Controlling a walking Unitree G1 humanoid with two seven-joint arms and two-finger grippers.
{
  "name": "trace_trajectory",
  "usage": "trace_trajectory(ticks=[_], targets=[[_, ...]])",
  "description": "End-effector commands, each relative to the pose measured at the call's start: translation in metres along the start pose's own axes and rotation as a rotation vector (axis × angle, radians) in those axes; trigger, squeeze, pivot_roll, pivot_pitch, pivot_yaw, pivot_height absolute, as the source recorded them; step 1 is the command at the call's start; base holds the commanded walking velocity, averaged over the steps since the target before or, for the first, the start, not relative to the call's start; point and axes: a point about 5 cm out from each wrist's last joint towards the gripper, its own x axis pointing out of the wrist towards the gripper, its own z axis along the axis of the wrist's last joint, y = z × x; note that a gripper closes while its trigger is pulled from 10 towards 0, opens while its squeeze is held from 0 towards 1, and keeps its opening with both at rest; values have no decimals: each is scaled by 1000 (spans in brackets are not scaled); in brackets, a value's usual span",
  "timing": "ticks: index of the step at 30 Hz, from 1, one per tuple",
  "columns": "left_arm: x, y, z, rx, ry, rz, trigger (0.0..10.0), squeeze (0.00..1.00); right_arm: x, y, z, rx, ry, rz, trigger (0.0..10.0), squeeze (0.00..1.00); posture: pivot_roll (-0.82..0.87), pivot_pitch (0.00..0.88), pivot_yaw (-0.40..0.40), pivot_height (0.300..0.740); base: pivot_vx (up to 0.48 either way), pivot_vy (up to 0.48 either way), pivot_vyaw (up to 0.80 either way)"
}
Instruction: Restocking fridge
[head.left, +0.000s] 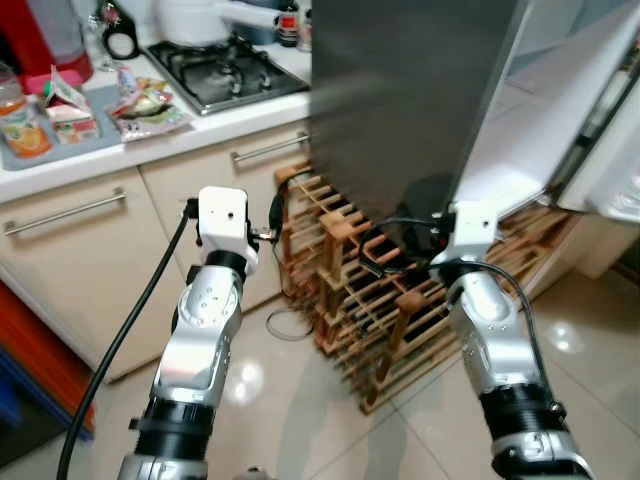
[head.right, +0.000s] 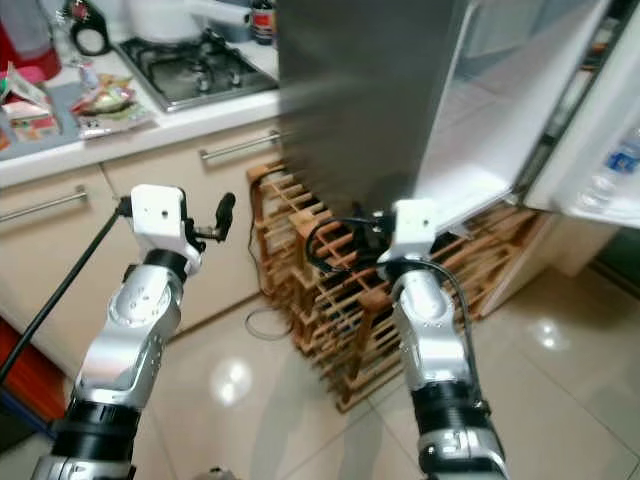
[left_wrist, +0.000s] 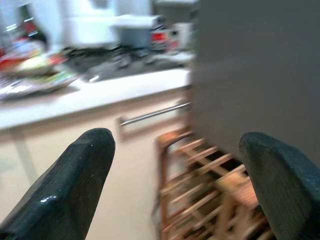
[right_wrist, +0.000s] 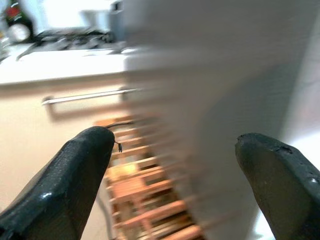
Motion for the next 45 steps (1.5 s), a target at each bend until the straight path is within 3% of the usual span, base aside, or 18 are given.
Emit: trace_trajectory(ticks=[1,6,11,15,23,30,31,35,40,45], targets=[[-6,10,-14,6,40,40,10000,0,-2,6,-5,-5,10,19,10000,114,-1,0,-33,740,0,0,600],[-7,12,-17,-69,50,96,10000,0,-3,3,-8,-18,33,38,10000,114,-12,0,-66,740,0,0,600],[-10,4,-17,-81,47,94,10000,0,-3,0,-6,-46,41,79,10000,118,-10,0,-93,740,-180,227,600],[-11,0,-14,-46,12,87,10000,0,0,-5,-4,-43,33,67,10000,118,-11,0,-91,740,-224,259,603],[-1,-9,-7,-17,-5,45,10000,0,1,-1,-2,-27,7,72,10000,122,-20,0,-56,740,0,0,598],[5,-9,-4,77,-16,23,10000,0,4,-4,-4,12,6,-1,10000,133,-24,0,-25,740,0,0,592],[7,-11,-3,59,-13,10,10000,0,5,-5,-5,19,13,-18,10000,78,-19,0,-24,740,337,0,0],[13,-15,4,42,-24,-16,10000,0,4,-1,-5,2,2,15,10000,86,-15,0,-33,740,399,0,0],[20,-16,13,81,-60,-21,10000,0,4,1,-6,-20,10,22,10000,118,-9,0,-50,740,461,0,576],[21,-14,19,106,-90,-31,10000,0,5,1,-4,-39,-3,30,10000,82,-12,0,-54,740,460,0,0]])
